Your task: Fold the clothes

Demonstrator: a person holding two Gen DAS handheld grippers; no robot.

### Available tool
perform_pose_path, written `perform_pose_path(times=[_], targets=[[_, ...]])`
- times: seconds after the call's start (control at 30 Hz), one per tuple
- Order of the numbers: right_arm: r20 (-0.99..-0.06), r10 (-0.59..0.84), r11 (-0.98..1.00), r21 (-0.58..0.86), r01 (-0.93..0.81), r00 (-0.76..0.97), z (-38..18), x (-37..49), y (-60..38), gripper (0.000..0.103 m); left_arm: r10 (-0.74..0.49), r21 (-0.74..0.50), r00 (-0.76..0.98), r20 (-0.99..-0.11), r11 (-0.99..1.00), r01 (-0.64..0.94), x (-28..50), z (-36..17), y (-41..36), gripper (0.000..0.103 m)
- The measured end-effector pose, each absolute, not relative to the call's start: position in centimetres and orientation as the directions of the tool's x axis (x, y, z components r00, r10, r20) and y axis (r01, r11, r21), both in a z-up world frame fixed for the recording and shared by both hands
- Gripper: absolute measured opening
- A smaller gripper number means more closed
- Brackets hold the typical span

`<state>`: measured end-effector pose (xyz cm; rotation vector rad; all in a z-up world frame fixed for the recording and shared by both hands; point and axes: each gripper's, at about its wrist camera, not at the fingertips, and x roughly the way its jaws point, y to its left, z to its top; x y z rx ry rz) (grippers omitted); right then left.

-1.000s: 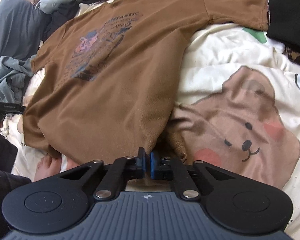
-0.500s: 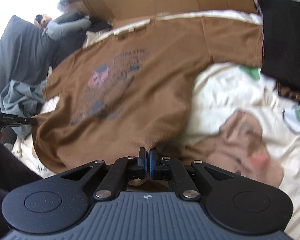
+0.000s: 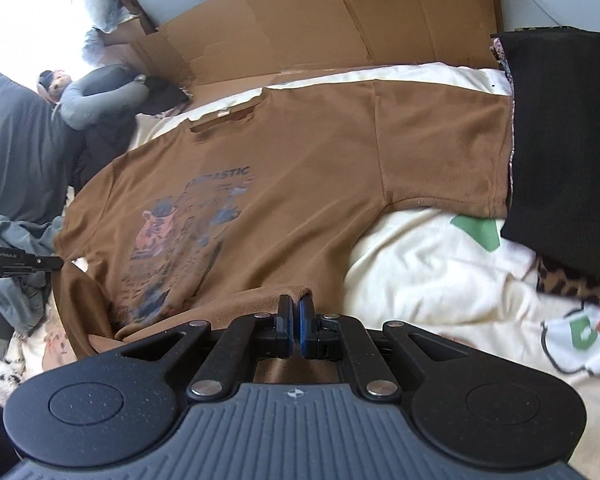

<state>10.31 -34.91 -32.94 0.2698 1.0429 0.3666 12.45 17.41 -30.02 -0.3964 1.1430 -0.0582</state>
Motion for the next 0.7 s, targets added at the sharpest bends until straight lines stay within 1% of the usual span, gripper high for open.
perform_pose_path(times=[0.23, 0.37, 0.4, 0.43, 0.47, 0.5, 0.7], targets=[[-0.819, 0.400, 0.916, 0.372, -0.149, 0.411, -35.9, 13.5, -34.2, 0.001, -0.142, -0.253, 0.415, -0.899, 0.941, -0.226, 15.3, -32.3, 18.4, 0.002], [-0.833, 0.393, 0.917, 0.389, -0.092, 0.391, -37.4, 14.6, -34.3, 0.005, -0.076, -0.209, 0.419, -0.905, 0.937, -0.281, 16.0, -32.8, 19.5, 0.002], [-0.828, 0.398, 0.913, 0.400, -0.080, 0.394, -37.4, 14.6, -34.5, 0.009, -0.062, -0.201, 0.422, -0.905, 0.934, -0.294, 16.1, -32.9, 19.8, 0.002], [-0.824, 0.404, 0.909, 0.411, -0.071, 0.398, -37.4, 14.6, -34.8, 0.021, -0.047, -0.193, 0.424, -0.905, 0.932, -0.308, 16.2, -32.9, 20.1, 0.002], [-0.819, 0.409, 0.905, 0.422, -0.061, 0.401, -37.4, 14.6, -35.0, 0.037, -0.036, -0.187, 0.424, -0.905, 0.929, -0.319, 16.4, -33.0, 20.4, 0.002], [-0.815, 0.415, 0.900, 0.432, -0.052, 0.405, -37.4, 14.6, -35.3, 0.042, -0.027, -0.182, 0.425, -0.905, 0.926, -0.330, 16.5, -32.9, 20.6, 0.002], [-0.804, 0.398, 0.907, 0.418, -0.055, 0.442, -36.0, 13.1, -37.6, 0.043, 0.004, -0.162, 0.434, -0.901, 0.925, -0.344, 16.9, -32.7, 20.7, 0.003]])
